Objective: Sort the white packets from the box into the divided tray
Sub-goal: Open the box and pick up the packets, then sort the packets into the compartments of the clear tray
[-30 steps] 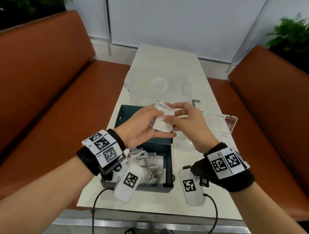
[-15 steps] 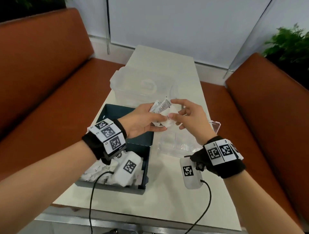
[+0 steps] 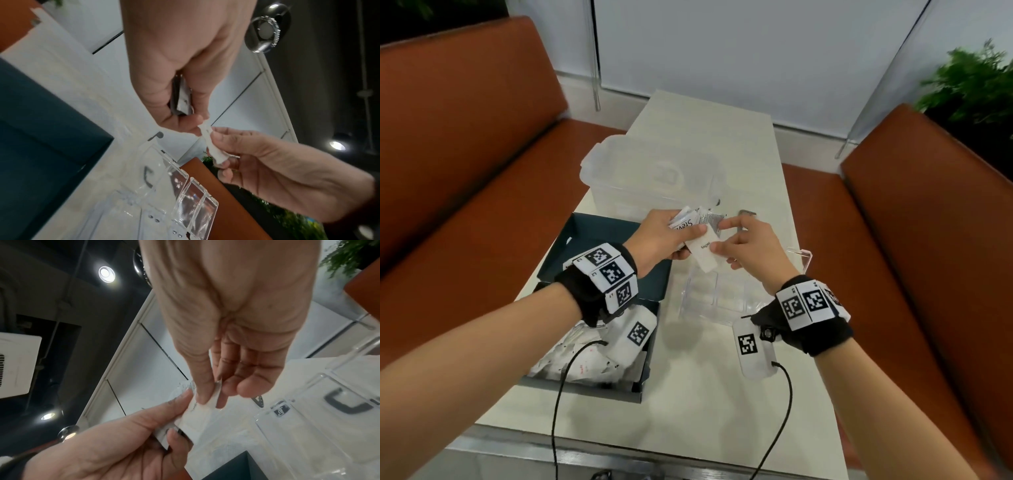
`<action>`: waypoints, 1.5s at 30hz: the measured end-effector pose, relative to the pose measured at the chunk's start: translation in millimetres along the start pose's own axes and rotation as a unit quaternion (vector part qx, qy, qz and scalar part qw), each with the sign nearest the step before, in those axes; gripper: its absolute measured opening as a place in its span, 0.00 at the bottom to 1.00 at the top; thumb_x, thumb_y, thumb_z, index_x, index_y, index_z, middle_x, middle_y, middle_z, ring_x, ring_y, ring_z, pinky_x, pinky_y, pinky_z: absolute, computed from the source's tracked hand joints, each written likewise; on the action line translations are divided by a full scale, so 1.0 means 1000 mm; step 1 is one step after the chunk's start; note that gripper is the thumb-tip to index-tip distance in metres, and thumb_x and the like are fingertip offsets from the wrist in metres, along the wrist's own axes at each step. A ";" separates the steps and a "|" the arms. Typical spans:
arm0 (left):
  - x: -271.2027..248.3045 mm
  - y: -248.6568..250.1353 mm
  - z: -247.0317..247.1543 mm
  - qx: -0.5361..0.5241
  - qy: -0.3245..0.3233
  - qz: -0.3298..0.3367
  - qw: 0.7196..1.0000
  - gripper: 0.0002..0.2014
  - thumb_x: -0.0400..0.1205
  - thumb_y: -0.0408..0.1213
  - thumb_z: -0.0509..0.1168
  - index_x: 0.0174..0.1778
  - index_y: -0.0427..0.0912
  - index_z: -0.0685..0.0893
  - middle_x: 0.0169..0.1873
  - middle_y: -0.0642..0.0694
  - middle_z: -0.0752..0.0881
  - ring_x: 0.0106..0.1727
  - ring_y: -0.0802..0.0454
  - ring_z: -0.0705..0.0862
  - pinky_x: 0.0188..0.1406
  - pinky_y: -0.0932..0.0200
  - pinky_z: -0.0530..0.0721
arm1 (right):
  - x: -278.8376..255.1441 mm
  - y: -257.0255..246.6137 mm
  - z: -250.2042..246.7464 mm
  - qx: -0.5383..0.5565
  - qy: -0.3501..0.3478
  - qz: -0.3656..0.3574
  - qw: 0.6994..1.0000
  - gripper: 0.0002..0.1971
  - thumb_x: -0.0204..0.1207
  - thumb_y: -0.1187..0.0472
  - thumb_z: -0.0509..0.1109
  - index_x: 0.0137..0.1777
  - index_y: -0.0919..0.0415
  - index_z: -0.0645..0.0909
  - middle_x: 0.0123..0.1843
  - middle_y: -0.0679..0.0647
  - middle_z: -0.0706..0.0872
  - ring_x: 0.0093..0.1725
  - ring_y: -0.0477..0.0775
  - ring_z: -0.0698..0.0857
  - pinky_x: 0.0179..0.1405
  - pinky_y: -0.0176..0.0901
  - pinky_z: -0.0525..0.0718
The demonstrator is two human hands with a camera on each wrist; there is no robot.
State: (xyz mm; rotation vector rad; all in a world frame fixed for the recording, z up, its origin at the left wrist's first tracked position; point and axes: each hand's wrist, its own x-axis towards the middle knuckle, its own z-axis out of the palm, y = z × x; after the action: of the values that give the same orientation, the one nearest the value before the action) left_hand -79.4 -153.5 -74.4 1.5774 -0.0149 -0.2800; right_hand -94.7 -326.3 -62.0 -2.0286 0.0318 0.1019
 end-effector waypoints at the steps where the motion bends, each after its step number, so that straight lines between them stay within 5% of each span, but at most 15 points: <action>1: 0.001 -0.002 0.000 -0.013 0.005 -0.008 1.000 0.10 0.80 0.37 0.71 0.54 0.36 0.86 0.44 0.40 0.89 0.41 0.50 0.85 0.35 0.64 0.87 | 0.002 0.003 -0.001 -0.008 -0.011 0.010 1.000 0.15 0.70 0.63 0.79 0.56 0.57 0.82 0.31 0.51 0.85 0.29 0.45 0.81 0.30 0.36 0.81; 7: 0.001 -0.008 -0.007 -0.039 0.052 -0.036 0.997 0.11 0.80 0.35 0.71 0.56 0.36 0.85 0.42 0.39 0.90 0.34 0.55 0.88 0.35 0.65 0.88 | 0.014 0.025 -0.006 0.022 -0.026 0.133 0.991 0.03 0.72 0.73 0.73 0.44 0.68 0.83 0.35 0.59 0.83 0.27 0.50 0.81 0.27 0.38 0.84; 10: 0.000 -0.011 -0.012 -0.054 0.068 -0.049 0.995 0.12 0.81 0.35 0.70 0.59 0.34 0.84 0.44 0.36 0.89 0.35 0.52 0.87 0.34 0.66 0.86 | 0.019 0.036 0.005 0.007 -0.028 0.191 0.981 0.10 0.73 0.78 0.70 0.53 0.74 0.79 0.42 0.68 0.83 0.29 0.56 0.84 0.28 0.44 0.89; 14: -0.002 -0.014 -0.014 -0.052 0.065 -0.052 0.995 0.13 0.81 0.35 0.70 0.59 0.35 0.85 0.45 0.36 0.89 0.36 0.52 0.87 0.35 0.65 0.87 | 0.023 0.044 0.030 -0.026 -0.041 0.218 0.975 0.18 0.75 0.80 0.64 0.62 0.68 0.73 0.50 0.72 0.84 0.29 0.59 0.85 0.28 0.46 0.89; 18: -0.004 -0.018 -0.016 -0.048 0.060 -0.052 0.996 0.12 0.81 0.35 0.70 0.58 0.35 0.85 0.42 0.38 0.90 0.34 0.54 0.88 0.37 0.64 0.87 | 0.027 0.046 0.051 -0.117 -0.051 0.204 0.971 0.11 0.77 0.76 0.62 0.58 0.78 0.78 0.48 0.72 0.89 0.43 0.66 0.90 0.52 0.56 0.89; 21: -0.006 -0.019 -0.018 -0.047 0.055 -0.051 0.996 0.12 0.81 0.36 0.70 0.58 0.35 0.85 0.43 0.38 0.90 0.35 0.53 0.88 0.38 0.64 0.87 | 0.027 0.046 0.060 -0.190 -0.077 0.193 0.959 0.13 0.76 0.74 0.68 0.60 0.78 0.79 0.53 0.71 0.88 0.51 0.65 0.89 0.59 0.56 0.85; 26: -0.009 -0.020 -0.021 -0.052 0.050 -0.055 0.996 0.13 0.81 0.36 0.70 0.59 0.34 0.85 0.45 0.37 0.90 0.37 0.52 0.88 0.38 0.63 0.88 | 0.028 0.045 0.062 -0.379 -0.128 0.117 0.909 0.14 0.75 0.68 0.71 0.61 0.67 0.82 0.59 0.63 0.84 0.56 0.63 0.85 0.57 0.50 0.84; 31: -0.011 -0.021 -0.024 -0.053 0.046 -0.056 0.996 0.14 0.81 0.36 0.70 0.60 0.35 0.85 0.47 0.36 0.90 0.39 0.51 0.88 0.41 0.61 0.88 | 0.039 0.051 0.059 -0.567 -0.129 -0.014 0.814 0.12 0.79 0.65 0.68 0.59 0.52 0.83 0.58 0.53 0.85 0.56 0.59 0.85 0.48 0.45 0.76; 37: -0.011 -0.025 -0.021 -0.048 0.042 -0.063 0.996 0.13 0.81 0.37 0.71 0.59 0.36 0.85 0.45 0.37 0.91 0.38 0.52 0.88 0.43 0.61 0.88 | 0.051 0.069 0.077 -0.680 -0.183 -0.067 0.707 0.16 0.78 0.57 0.71 0.65 0.52 0.78 0.57 0.51 0.85 0.58 0.55 0.85 0.44 0.43 0.72; 45: -0.010 -0.029 -0.024 -0.053 0.042 -0.065 0.996 0.12 0.81 0.37 0.70 0.59 0.35 0.85 0.46 0.36 0.90 0.39 0.51 0.88 0.41 0.62 0.88 | 0.059 0.082 0.080 -0.684 -0.175 -0.074 0.704 0.19 0.74 0.51 0.74 0.65 0.49 0.79 0.56 0.49 0.85 0.58 0.55 0.84 0.43 0.44 0.71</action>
State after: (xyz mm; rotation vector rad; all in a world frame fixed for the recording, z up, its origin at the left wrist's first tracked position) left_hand -89.0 -127.1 -101.3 1.4851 0.1656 -0.3109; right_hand -46.1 -289.7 -175.3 -3.4531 -0.6352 0.5403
